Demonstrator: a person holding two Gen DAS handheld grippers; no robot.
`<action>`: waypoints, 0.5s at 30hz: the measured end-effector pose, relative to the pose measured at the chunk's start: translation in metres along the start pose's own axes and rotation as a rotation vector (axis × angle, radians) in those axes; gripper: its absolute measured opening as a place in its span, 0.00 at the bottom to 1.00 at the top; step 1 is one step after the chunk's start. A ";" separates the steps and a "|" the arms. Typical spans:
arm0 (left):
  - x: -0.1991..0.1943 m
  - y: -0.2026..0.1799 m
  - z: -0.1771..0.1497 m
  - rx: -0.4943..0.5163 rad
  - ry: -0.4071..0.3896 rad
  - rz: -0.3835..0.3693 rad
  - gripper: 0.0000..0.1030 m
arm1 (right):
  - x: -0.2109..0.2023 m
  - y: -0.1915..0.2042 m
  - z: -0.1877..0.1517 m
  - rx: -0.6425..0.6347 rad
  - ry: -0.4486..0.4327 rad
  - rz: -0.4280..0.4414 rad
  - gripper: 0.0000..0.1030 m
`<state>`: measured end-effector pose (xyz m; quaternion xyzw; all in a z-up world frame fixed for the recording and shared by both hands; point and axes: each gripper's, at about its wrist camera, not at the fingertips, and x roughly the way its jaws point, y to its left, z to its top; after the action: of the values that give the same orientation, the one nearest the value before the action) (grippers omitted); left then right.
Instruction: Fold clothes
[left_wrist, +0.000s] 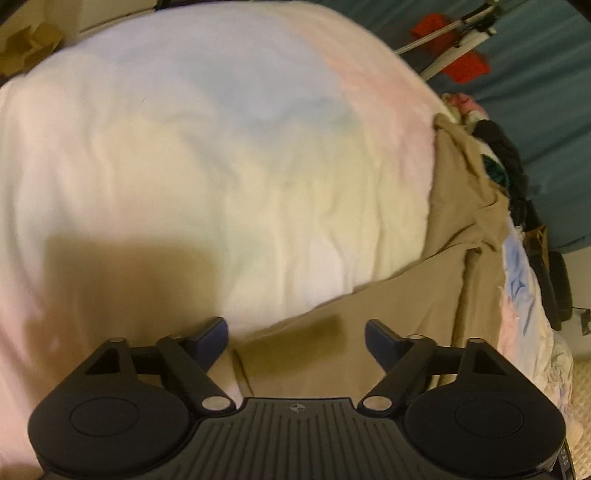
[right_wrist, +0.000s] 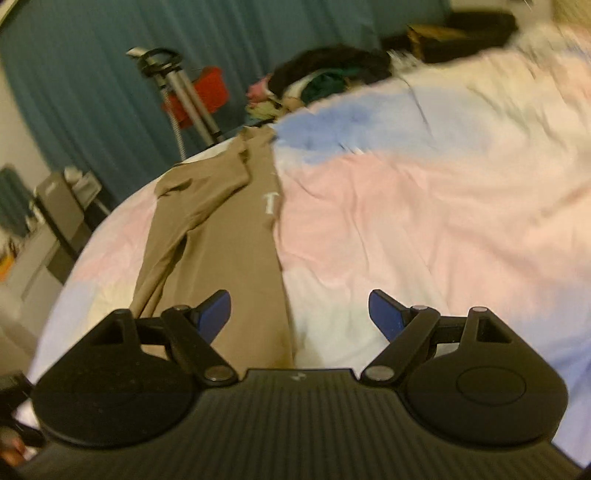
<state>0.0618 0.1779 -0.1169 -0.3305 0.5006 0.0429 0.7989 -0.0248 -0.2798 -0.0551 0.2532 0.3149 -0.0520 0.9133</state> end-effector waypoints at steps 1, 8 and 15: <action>0.002 0.001 0.000 0.002 0.008 0.008 0.64 | 0.002 -0.003 -0.001 0.018 0.008 -0.001 0.81; 0.010 -0.013 -0.004 0.086 0.063 0.078 0.17 | 0.013 -0.011 -0.004 0.090 0.037 0.002 0.81; -0.049 -0.050 -0.039 0.341 -0.122 0.068 0.13 | 0.021 -0.004 -0.006 0.083 0.049 0.026 0.81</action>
<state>0.0276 0.1293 -0.0633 -0.1699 0.4621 0.0041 0.8704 -0.0125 -0.2785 -0.0732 0.2962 0.3314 -0.0469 0.8946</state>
